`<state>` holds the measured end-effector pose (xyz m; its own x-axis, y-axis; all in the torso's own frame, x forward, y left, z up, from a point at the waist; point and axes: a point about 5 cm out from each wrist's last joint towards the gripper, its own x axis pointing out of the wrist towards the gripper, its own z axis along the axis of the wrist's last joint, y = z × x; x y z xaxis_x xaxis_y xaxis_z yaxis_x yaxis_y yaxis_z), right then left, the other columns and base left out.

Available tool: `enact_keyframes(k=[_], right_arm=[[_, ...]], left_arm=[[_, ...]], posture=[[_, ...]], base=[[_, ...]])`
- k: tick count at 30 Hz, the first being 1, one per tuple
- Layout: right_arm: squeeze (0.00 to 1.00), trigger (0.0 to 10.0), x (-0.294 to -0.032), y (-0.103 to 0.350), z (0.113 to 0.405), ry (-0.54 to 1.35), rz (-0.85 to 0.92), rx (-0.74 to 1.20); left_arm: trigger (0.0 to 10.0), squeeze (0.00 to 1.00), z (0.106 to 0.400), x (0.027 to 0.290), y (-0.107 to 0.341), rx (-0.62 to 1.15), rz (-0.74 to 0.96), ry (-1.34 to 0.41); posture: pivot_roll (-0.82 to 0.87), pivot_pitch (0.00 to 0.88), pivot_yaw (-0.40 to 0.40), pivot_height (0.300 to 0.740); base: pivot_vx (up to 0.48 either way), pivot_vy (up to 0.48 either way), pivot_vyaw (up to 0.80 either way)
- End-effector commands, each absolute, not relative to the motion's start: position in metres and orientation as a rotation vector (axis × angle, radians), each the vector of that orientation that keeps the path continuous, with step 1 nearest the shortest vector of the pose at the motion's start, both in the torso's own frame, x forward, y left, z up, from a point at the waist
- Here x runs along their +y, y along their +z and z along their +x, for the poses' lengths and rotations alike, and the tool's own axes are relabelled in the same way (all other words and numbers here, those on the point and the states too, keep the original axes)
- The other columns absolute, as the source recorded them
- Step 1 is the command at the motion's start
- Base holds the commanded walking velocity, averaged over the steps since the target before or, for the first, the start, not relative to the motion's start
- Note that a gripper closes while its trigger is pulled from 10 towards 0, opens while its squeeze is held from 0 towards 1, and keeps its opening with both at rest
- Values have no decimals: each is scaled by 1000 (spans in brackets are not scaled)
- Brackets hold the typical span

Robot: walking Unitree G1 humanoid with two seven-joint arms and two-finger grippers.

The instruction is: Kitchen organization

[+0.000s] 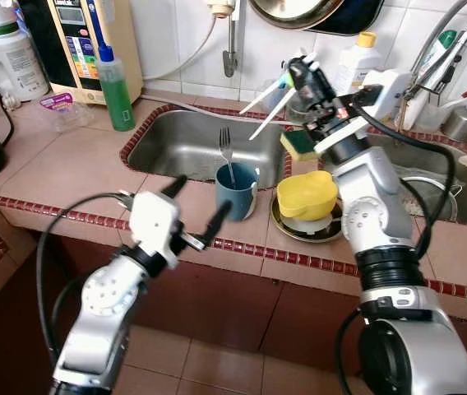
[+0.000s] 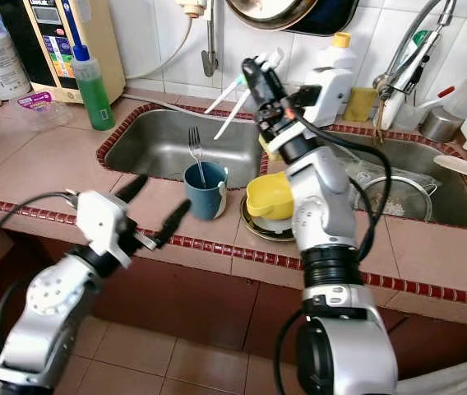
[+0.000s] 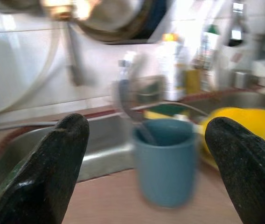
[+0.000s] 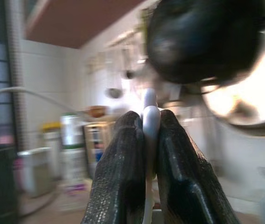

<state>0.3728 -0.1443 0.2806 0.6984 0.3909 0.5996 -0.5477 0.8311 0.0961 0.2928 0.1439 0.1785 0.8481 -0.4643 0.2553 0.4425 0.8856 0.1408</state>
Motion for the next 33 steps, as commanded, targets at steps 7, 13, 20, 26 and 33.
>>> enact_keyframes(k=[7, 13, 20, 26, 33], right_arm=[[0, 10000, -168, 268, 365, 384, 154, -592], [0, 10000, -174, 256, 360, 345, 137, -564], [0, 10000, -176, 249, 355, 324, 116, -545], [0, 10000, -175, 247, 355, 330, 108, -534], [0, 10000, -174, 247, 355, 337, 104, -529]], left_arm=[[10000, 0, 307, 168, 184, -269, 36, -408], [10000, 0, 313, 177, 184, -239, 23, -404], [10000, 0, 317, 186, 184, -226, -6, -383], [10000, 0, 317, 188, 183, -219, 1, -376], [10000, 0, 317, 188, 182, -215, -8, -370]], posture=[[-23, 23, -18, 740], [-33, 30, -7, 740], [-35, 37, -1, 740], [-35, 40, -3, 740], [-33, 36, -6, 740]], base=[[0, 0, 0], [0, 0, 0], [0, 0, 0], [0, 0, 0], [81, 0, 0]])
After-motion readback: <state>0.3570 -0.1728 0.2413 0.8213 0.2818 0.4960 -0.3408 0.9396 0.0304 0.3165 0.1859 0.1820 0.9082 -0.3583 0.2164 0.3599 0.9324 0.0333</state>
